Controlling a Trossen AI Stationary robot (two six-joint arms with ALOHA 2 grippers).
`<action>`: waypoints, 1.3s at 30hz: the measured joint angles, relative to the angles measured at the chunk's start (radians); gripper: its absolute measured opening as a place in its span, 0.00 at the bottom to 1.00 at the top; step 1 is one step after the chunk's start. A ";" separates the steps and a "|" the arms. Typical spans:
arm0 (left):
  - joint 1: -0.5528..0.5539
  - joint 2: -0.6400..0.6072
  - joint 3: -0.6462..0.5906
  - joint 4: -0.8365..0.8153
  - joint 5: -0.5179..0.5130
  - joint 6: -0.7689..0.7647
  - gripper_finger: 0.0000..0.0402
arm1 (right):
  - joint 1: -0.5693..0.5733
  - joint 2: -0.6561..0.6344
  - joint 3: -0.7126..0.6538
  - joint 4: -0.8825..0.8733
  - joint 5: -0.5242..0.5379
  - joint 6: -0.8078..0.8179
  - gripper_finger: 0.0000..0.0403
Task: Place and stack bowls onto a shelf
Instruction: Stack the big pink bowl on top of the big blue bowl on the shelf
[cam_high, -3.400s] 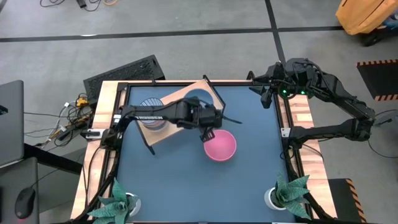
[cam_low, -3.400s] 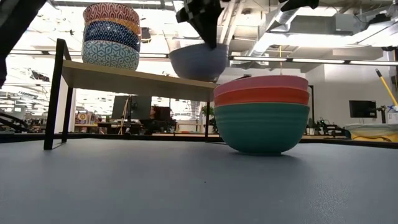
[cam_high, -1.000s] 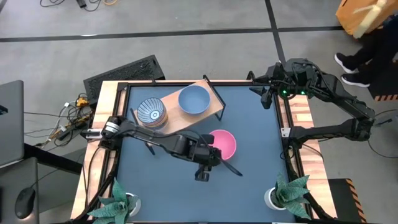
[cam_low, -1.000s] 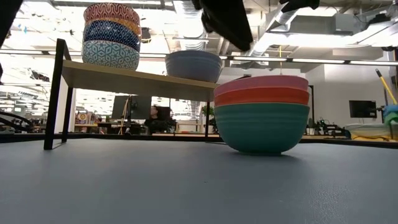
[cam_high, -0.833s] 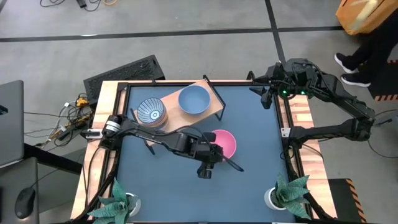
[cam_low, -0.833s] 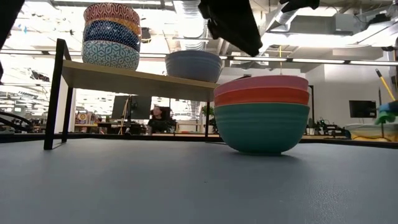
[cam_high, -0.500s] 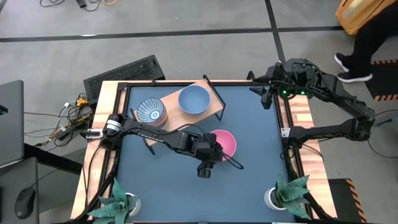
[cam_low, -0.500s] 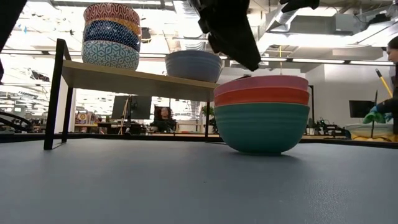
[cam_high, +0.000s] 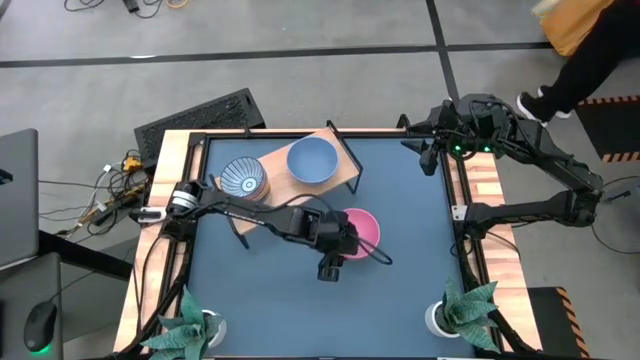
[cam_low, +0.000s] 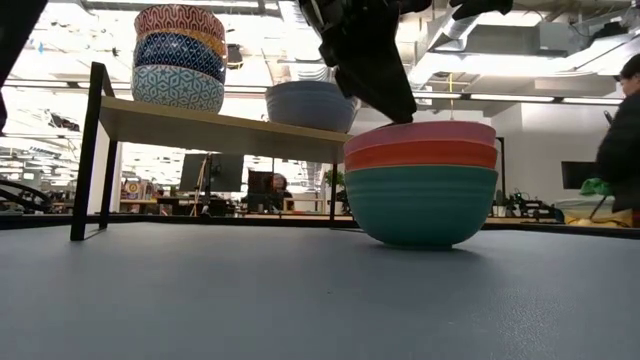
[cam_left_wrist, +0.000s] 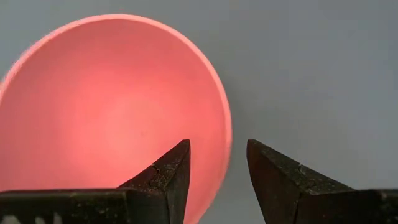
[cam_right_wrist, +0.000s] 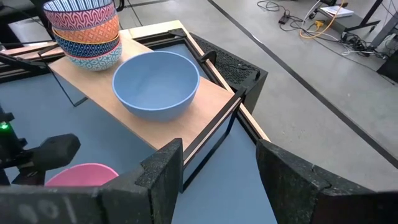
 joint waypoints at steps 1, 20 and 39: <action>0.002 0.000 0.000 -0.001 0.012 0.000 0.35 | 0.000 0.000 0.000 0.000 0.000 0.000 0.57; 0.003 0.001 -0.052 0.026 0.007 -0.017 0.25 | 0.000 0.000 0.000 0.000 0.000 0.008 0.57; 0.005 0.001 -0.051 0.023 0.032 -0.045 0.01 | 0.000 0.000 0.000 0.000 0.000 0.011 0.57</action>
